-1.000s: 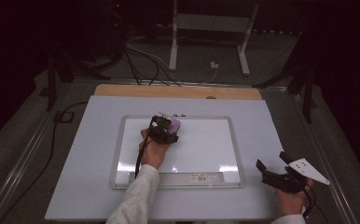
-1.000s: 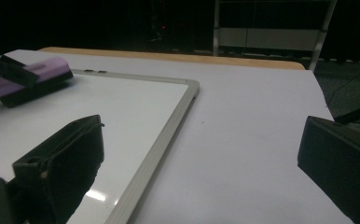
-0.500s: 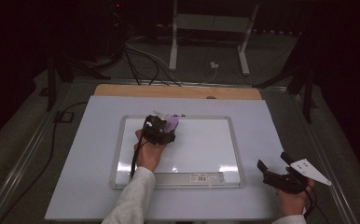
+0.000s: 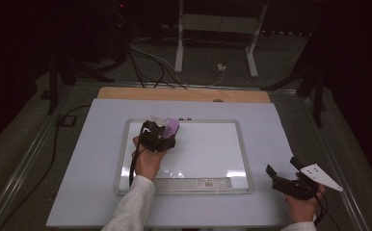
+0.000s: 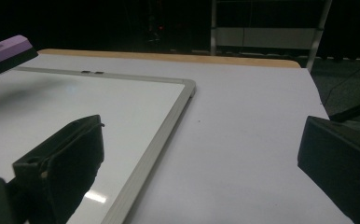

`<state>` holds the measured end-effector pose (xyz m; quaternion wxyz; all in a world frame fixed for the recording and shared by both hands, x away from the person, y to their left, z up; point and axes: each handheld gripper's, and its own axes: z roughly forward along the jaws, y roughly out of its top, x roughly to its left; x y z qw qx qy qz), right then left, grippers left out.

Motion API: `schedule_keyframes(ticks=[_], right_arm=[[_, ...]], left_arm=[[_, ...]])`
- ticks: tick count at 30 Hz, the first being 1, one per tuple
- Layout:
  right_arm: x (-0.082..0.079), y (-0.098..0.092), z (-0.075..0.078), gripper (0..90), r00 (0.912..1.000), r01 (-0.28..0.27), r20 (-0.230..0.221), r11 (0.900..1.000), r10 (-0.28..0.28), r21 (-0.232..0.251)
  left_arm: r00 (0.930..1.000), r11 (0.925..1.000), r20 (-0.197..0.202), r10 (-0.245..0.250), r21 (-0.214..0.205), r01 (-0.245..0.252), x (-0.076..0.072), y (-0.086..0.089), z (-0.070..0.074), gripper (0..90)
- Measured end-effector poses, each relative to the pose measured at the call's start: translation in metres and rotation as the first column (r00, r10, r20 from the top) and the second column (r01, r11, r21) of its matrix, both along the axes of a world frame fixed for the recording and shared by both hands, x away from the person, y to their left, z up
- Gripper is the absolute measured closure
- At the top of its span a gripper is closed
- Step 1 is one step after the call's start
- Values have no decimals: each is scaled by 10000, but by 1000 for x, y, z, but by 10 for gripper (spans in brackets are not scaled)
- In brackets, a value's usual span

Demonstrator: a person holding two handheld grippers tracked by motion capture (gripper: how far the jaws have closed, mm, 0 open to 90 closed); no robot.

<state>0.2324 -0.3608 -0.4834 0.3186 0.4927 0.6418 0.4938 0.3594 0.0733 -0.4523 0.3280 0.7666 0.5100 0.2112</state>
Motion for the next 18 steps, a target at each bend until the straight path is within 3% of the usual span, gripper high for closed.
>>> schedule_keyframes(ticks=[18], right_arm=[[0,1,0,10,10000,-20,-3,10000,20,-4]], left_arm=[[9993,9994,65,358,-37,-358,-19,24,-6,419]])
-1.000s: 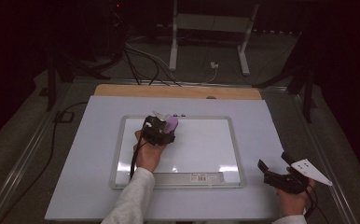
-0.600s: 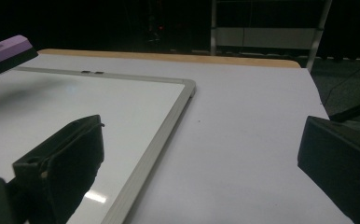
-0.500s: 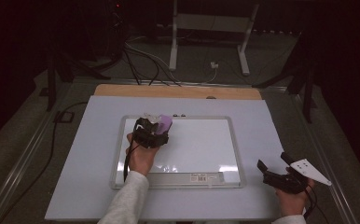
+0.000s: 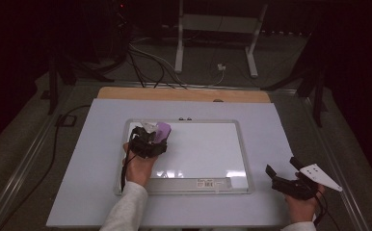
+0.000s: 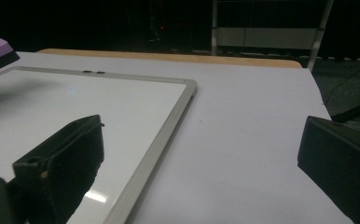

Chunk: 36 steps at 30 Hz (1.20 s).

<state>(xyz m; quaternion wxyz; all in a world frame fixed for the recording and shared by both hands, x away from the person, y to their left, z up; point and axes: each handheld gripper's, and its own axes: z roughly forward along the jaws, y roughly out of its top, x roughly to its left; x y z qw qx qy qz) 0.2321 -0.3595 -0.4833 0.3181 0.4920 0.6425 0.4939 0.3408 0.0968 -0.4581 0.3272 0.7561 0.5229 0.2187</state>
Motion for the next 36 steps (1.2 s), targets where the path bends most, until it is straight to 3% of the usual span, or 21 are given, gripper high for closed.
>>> schedule_keyframes(ticks=[36], right_arm=[[0,1,0,10,10000,-32,-6,10000,32,-28]], left_arm=[[9984,9984,-186,541,169,-538,-31,30,-14,419]])
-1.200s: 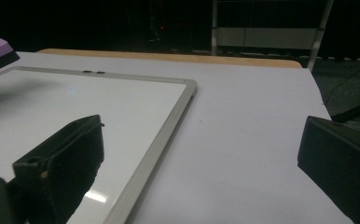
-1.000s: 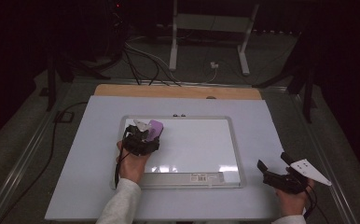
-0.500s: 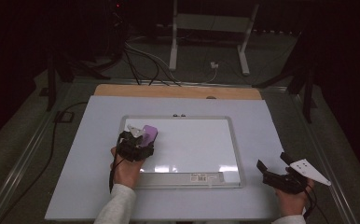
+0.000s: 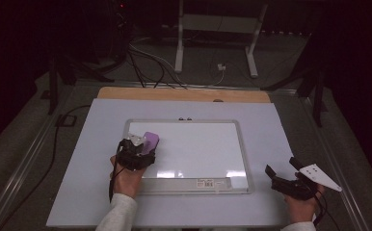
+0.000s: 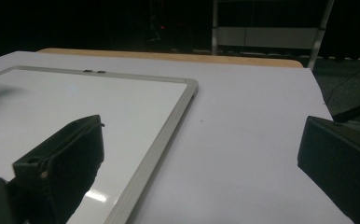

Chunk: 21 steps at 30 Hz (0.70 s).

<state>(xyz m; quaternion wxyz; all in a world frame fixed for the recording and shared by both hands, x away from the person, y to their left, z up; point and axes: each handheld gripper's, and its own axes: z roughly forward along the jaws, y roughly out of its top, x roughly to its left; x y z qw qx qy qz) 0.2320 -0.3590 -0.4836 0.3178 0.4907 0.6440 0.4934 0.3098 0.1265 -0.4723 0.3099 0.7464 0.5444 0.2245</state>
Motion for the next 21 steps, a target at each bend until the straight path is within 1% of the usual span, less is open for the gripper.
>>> schedule_keyframes(ticks=[15,21], right_arm=[[0,0,0,10,10000,-10,-20,10000,10,1],[0,1,0,10,10000,-16,-23,10000,16,-3]], left_arm=[[9996,9999,-250,135,73,-133,-8,7,-10,419],[9990,9997,-397,215,94,-211,-14,12,-14,419]])
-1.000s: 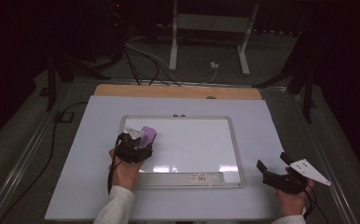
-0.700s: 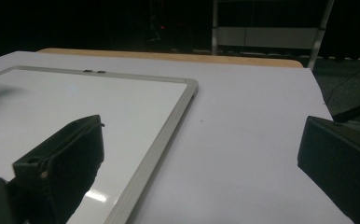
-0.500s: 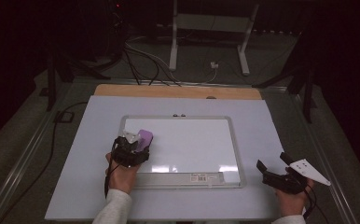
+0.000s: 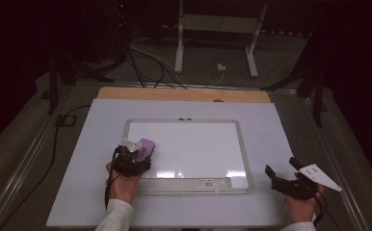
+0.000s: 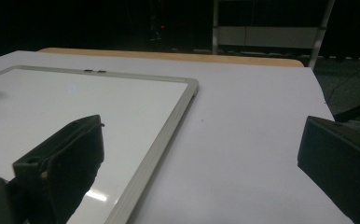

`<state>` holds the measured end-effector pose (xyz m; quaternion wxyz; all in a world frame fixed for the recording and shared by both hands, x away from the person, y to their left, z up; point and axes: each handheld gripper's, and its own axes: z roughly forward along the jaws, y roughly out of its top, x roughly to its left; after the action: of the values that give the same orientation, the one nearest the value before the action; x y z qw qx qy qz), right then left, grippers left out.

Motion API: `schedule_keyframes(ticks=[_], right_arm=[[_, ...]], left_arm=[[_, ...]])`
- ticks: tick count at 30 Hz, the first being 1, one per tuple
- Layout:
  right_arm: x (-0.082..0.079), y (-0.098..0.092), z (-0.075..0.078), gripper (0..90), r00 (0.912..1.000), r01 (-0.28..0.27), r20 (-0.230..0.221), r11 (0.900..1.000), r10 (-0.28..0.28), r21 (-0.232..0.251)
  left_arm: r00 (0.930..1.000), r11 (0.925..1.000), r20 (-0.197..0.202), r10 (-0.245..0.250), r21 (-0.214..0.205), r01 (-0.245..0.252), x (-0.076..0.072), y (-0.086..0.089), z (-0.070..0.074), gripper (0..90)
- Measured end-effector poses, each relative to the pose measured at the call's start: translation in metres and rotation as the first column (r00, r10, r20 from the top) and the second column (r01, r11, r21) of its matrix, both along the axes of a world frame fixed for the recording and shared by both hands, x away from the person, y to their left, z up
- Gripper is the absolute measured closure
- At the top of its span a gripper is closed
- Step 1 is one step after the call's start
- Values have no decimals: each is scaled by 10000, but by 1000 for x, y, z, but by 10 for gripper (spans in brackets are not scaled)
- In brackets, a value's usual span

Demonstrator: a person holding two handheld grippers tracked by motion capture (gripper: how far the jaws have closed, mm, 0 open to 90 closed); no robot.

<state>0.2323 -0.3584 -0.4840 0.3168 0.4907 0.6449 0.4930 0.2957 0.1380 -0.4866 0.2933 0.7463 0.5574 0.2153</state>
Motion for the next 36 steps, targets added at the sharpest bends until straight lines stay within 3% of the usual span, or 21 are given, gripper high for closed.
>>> schedule_keyframes(ticks=[13,24,26,31,36], right_arm=[[0,0,0,10,10000,6,3,10000,-6,9],[0,0,0,10,10000,0,-4,10000,0,12],[0,1,0,10,10000,-5,0,10000,5,0],[0,0,0,10,10000,6,8,10000,-6,11],[0,1,0,10,10000,-6,-14,10000,6,5]], left_arm=[[9999,9999,-91,78,-78,-79,-14,7,-1,418],[9997,9999,-250,47,-109,-49,-11,7,-8,414],[9994,9999,-331,30,-100,-33,-11,7,-10,379],[9990,9999,425,-130,73,127,-17,5,-3,203],[9866,9922,1086,-1217,406,1179,-26,-2,4,216]])
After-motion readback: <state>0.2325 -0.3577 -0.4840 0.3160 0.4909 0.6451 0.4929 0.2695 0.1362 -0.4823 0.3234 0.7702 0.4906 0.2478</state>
